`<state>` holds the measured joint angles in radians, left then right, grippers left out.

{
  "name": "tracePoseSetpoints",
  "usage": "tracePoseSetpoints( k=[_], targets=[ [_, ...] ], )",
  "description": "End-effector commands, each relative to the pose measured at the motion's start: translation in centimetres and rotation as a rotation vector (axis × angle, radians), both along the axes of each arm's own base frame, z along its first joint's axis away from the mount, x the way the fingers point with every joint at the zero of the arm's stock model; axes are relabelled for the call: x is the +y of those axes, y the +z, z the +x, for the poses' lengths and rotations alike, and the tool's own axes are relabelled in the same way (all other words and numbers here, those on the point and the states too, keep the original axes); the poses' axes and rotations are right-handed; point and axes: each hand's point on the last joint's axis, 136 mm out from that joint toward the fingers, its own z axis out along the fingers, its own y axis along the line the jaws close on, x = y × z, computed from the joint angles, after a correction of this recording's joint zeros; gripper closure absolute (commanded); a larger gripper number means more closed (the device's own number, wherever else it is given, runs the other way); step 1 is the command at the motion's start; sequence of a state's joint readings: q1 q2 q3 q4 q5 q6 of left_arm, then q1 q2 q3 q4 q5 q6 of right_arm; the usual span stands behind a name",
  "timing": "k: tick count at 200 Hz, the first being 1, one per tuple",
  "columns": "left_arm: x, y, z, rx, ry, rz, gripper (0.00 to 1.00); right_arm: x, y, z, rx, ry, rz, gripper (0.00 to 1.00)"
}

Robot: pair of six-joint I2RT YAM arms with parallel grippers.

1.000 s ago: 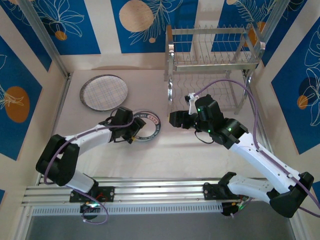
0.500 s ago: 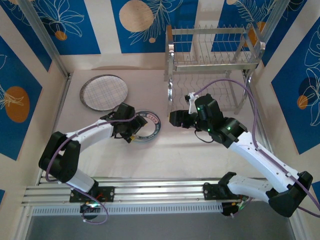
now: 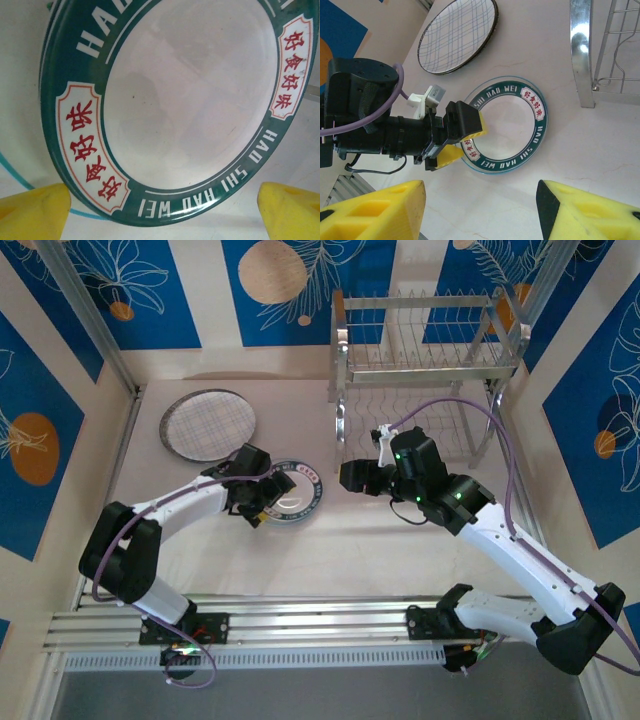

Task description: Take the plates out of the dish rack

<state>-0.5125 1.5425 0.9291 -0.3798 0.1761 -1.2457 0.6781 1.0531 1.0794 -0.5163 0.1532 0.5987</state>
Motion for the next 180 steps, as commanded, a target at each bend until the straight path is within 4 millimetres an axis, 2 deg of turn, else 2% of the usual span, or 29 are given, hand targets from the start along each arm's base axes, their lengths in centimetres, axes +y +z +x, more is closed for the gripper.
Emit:
tracePoseSetpoints(
  k=[1,23,74,113,141,156,176,179,180],
  targets=[
    [0.0,0.4,0.4,0.006,-0.019,0.007,0.03,0.2,0.5,0.1,0.003,0.001,0.021,0.38],
    [-0.1,0.5,0.4,0.010,-0.031,0.011,0.00,0.1,0.5,0.2,0.004,-0.002,0.022,0.38],
    [-0.2,0.9,0.5,0.004,-0.048,0.013,0.00,0.0,0.5,0.2,0.005,-0.009,0.020,0.38],
    [0.4,1.8,-0.1,-0.003,-0.050,0.027,0.00,-0.3,0.4,0.3,0.010,-0.020,0.012,0.38],
    [1.1,3.0,-0.7,-0.022,-0.049,0.039,0.00,-0.9,1.1,0.3,-0.001,-0.042,0.001,0.38],
    [1.4,4.1,-1.0,-0.052,-0.054,0.039,0.00,-1.6,1.7,0.3,-0.017,-0.069,-0.011,0.36],
    [1.7,6.0,-1.2,-0.113,-0.068,0.026,0.00,-3.0,2.1,0.3,-0.027,-0.124,-0.036,0.28],
    [1.7,6.3,-1.2,-0.128,-0.072,0.023,0.00,-3.2,2.2,0.3,-0.028,-0.129,-0.037,0.26],
    [1.7,6.4,-1.2,-0.132,-0.074,0.023,0.00,-3.2,2.3,0.3,-0.029,-0.131,-0.036,0.22]
  ],
)
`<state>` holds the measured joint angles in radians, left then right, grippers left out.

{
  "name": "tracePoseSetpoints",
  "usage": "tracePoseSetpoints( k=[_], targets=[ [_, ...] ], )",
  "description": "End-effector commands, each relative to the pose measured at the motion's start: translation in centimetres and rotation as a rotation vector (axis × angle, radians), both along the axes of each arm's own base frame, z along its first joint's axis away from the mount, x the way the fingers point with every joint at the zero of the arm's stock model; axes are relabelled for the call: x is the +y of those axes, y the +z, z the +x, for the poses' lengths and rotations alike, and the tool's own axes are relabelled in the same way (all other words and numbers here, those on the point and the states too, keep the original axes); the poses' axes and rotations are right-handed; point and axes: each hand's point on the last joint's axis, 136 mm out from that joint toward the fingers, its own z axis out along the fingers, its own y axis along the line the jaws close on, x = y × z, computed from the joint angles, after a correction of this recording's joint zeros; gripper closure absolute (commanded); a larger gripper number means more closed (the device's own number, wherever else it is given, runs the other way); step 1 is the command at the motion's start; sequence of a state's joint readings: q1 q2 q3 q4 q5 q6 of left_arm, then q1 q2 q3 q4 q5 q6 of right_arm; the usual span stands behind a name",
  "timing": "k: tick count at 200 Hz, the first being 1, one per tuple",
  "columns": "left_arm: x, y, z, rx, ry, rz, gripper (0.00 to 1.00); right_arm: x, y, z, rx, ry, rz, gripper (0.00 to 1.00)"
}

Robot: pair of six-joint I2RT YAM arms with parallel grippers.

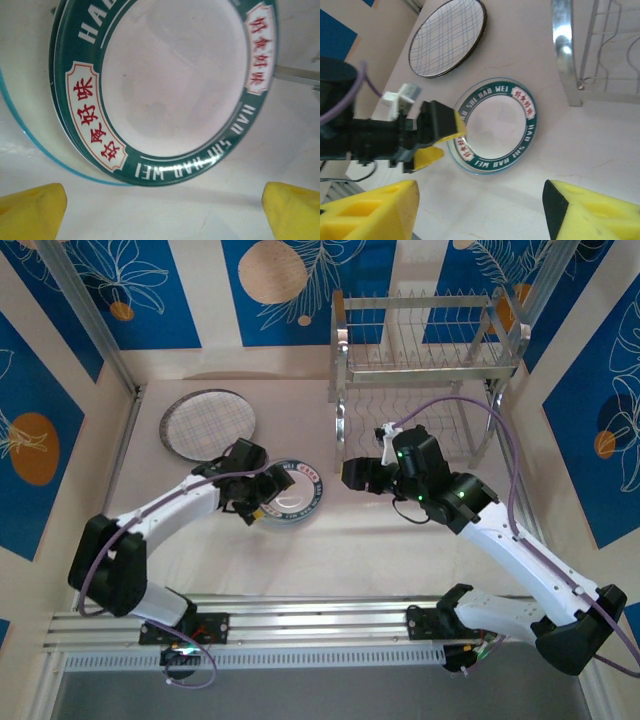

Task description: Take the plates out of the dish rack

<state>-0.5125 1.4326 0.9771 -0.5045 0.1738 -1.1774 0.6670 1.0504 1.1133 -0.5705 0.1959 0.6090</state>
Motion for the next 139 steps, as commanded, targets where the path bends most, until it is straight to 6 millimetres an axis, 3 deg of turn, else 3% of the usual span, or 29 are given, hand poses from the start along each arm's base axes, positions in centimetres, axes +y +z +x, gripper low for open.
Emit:
tracePoseSetpoints(
  k=[1,3,5,31,61,95,119,139],
  targets=[
    [1.2,2.6,-0.3,-0.078,-0.016,0.013,0.00,-2.1,1.8,0.0,-0.034,-0.078,-0.013,0.15],
    [1.2,2.8,-0.3,-0.088,-0.019,0.011,0.00,-2.2,1.9,0.0,-0.036,-0.077,-0.013,0.03],
    [1.3,3.0,-0.4,-0.094,-0.021,0.011,0.00,-2.2,2.0,-0.1,-0.037,-0.077,-0.012,0.00],
    [2.9,5.5,-0.7,-0.190,0.001,0.012,0.00,-3.5,3.0,-0.7,-0.075,-0.085,0.012,0.01],
    [6.2,7.9,-1.4,-0.324,0.020,0.058,0.00,-7.2,3.0,-1.0,-0.076,-0.213,-0.048,0.01],
    [14.6,7.6,-3.3,-0.269,0.143,0.486,0.00,-15.5,0.2,-1.1,-0.023,-0.569,-0.252,0.01],
    [18.6,7.4,-2.8,-0.329,0.081,0.797,0.00,-18.3,-2.9,0.2,-0.197,-0.600,-0.416,0.01],
    [19.5,6.7,-0.7,-0.480,-0.026,0.970,0.00,-19.2,-6.2,1.4,-0.323,-0.568,-0.479,0.01]
  ],
)
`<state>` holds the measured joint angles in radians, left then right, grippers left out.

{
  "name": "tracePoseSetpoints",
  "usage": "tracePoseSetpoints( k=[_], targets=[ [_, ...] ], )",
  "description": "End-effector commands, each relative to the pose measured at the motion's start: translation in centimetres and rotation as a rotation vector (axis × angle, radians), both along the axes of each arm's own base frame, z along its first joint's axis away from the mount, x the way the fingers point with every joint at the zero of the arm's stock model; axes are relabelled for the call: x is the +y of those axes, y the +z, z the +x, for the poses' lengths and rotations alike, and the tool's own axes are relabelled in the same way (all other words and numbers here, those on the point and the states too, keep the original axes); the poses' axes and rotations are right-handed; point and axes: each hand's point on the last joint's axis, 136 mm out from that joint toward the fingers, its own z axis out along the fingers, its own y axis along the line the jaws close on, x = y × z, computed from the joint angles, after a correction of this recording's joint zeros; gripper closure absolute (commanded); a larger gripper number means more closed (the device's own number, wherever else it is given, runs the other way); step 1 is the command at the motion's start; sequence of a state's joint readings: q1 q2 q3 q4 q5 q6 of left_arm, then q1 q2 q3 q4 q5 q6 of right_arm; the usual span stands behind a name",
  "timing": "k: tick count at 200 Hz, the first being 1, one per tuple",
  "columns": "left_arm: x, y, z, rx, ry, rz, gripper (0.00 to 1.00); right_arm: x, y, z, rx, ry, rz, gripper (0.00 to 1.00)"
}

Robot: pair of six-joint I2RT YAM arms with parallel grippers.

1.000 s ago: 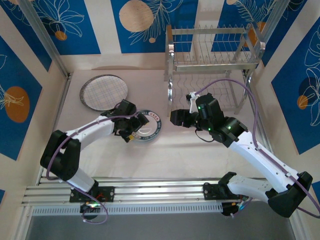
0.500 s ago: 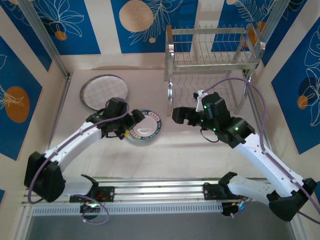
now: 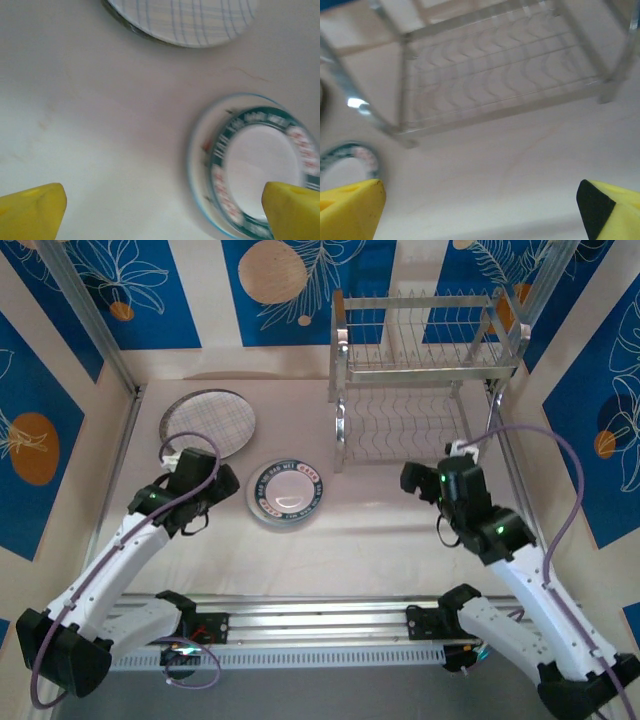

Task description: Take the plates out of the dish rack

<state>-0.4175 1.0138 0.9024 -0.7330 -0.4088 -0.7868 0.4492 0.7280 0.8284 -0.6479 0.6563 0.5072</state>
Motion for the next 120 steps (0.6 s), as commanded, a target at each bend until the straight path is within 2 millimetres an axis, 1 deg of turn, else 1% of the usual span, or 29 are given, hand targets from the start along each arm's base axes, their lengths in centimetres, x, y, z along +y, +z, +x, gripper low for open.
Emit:
tracePoseSetpoints(
  k=[1,4,7,9,12,24,34,41,57,65,67,78,84,91,98,107,115,120],
  targets=[
    [4.4,-0.4,1.0,-0.075,-0.047,0.405,0.00,-2.6,-2.0,1.8,-0.144,-0.022,-0.195,0.01],
    [4.7,-0.5,1.1,-0.090,-0.051,0.435,0.00,-2.7,-2.2,2.0,-0.161,-0.020,-0.194,0.01],
    [4.9,-0.6,1.4,-0.106,-0.049,0.455,0.00,-2.8,-3.0,2.1,-0.160,-0.014,-0.201,0.01],
    [5.0,-0.7,1.5,-0.118,-0.050,0.468,0.00,-2.8,-3.1,2.2,-0.169,-0.010,-0.200,0.01],
    [5.3,-0.9,1.7,-0.123,-0.058,0.492,0.00,-2.9,-3.9,2.3,-0.167,-0.004,-0.204,0.01],
    [5.8,-1.9,2.6,-0.147,-0.088,0.547,0.00,-3.2,-5.6,2.9,-0.165,0.023,-0.222,0.01],
    [5.9,-2.8,3.6,-0.146,-0.116,0.559,0.00,-3.8,-7.1,3.3,-0.137,0.014,-0.230,0.01],
    [5.9,-3.8,4.1,-0.140,-0.136,0.557,0.00,-4.2,-8.2,3.6,-0.106,0.013,-0.225,0.01],
    [5.9,-6.2,5.5,-0.154,-0.163,0.525,0.00,-4.5,-10.6,4.3,-0.051,0.018,-0.189,0.01],
    [5.9,-6.8,6.1,-0.179,-0.169,0.523,0.00,-4.5,-11.3,4.8,-0.058,0.023,-0.174,0.01],
    [5.9,-7.0,6.3,-0.187,-0.169,0.524,0.00,-4.5,-11.7,4.8,-0.052,0.028,-0.173,0.01],
    [5.9,-8.2,7.2,-0.206,-0.175,0.512,0.00,-4.2,-12.2,5.5,-0.077,0.041,-0.166,0.01],
    [5.8,-8.4,7.7,-0.203,-0.187,0.508,0.00,-4.1,-12.5,5.8,-0.080,0.046,-0.165,0.01],
    [5.5,-8.1,8.7,-0.226,-0.208,0.502,0.00,-4.0,-12.6,6.3,-0.078,0.059,-0.160,0.01],
    [5.2,-8.3,9.5,-0.243,-0.225,0.489,0.00,-3.8,-12.9,6.8,-0.067,0.079,-0.153,0.01],
    [4.8,-7.8,10.6,-0.296,-0.236,0.475,0.00,-3.5,-12.9,7.5,-0.065,0.103,-0.146,0.01],
    [4.5,-7.5,11.5,-0.327,-0.246,0.461,0.00,-3.4,-12.8,8.2,-0.085,0.122,-0.149,0.01],
    [4.3,-7.6,11.9,-0.339,-0.262,0.453,0.00,-3.4,-12.3,8.8,-0.123,0.128,-0.146,0.01]
  ],
)
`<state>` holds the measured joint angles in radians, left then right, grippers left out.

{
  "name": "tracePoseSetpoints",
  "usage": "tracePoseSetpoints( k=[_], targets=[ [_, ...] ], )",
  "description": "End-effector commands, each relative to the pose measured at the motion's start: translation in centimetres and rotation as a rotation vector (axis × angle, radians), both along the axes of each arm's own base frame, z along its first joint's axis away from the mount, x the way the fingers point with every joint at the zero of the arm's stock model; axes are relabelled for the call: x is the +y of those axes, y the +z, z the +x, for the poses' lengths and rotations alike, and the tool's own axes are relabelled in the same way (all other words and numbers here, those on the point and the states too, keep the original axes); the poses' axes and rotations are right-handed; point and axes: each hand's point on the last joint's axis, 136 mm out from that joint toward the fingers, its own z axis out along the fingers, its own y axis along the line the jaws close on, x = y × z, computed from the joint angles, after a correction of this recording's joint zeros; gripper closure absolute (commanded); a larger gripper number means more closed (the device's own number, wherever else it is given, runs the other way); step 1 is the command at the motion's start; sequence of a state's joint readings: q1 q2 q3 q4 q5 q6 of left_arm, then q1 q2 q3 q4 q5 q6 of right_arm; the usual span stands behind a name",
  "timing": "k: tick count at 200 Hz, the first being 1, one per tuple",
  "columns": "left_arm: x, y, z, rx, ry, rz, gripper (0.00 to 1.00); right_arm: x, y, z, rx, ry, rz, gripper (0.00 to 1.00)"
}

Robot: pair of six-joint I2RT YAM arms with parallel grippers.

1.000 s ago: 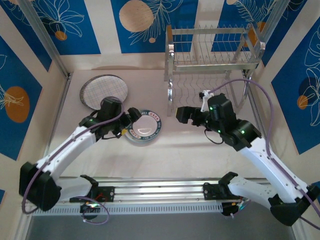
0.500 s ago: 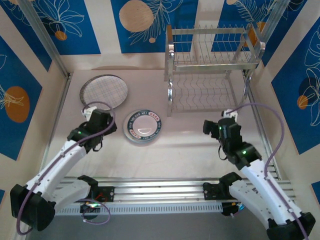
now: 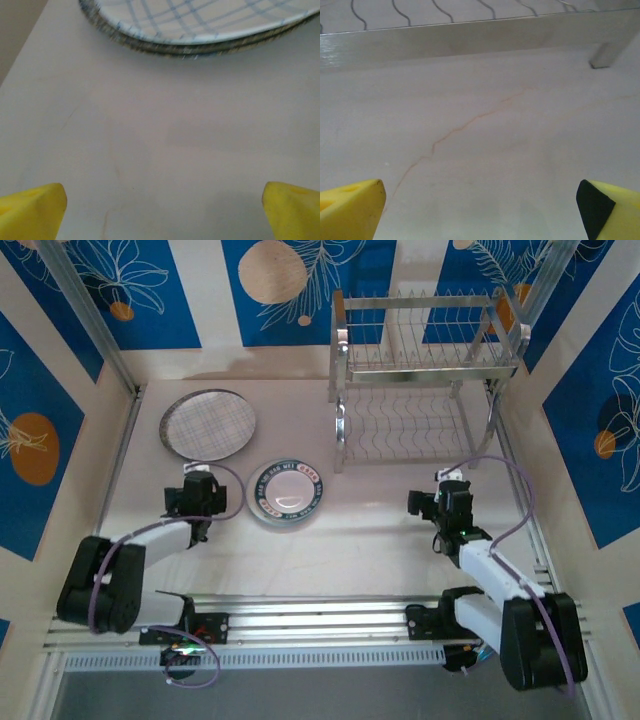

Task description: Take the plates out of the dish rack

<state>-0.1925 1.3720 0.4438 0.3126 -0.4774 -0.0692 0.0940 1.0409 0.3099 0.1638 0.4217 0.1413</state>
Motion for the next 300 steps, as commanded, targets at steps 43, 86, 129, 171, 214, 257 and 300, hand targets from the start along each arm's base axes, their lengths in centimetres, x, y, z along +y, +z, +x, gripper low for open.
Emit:
tracePoseSetpoints(
  k=[43,86,129,171,214,257,300],
  targets=[
    [-1.4,3.3,4.5,-0.357,-0.160,-0.083,0.00,2.8,4.8,5.9,-0.297,0.223,0.073,0.01],
    [-1.2,3.1,3.9,-0.373,-0.157,-0.084,0.00,2.9,4.3,6.7,-0.256,0.233,0.091,0.01],
    [-1.0,2.9,4.6,-0.346,-0.152,-0.098,0.00,2.4,4.0,8.4,-0.228,0.206,0.134,0.01],
    [-1.0,3.0,4.6,-0.348,-0.152,-0.098,0.00,2.5,5.0,6.8,-0.359,0.174,0.108,0.01],
    [-1.0,3.0,4.6,-0.351,-0.154,-0.094,0.00,2.2,2.1,8.7,-0.312,0.166,0.116,0.01],
    [-1.1,3.0,4.7,-0.349,-0.158,-0.092,0.00,1.9,1.9,9.2,-0.265,0.147,0.123,0.01],
    [-1.1,2.9,4.7,-0.343,-0.157,-0.092,0.00,1.9,2.0,9.3,-0.275,0.148,0.116,0.01]
  ],
)
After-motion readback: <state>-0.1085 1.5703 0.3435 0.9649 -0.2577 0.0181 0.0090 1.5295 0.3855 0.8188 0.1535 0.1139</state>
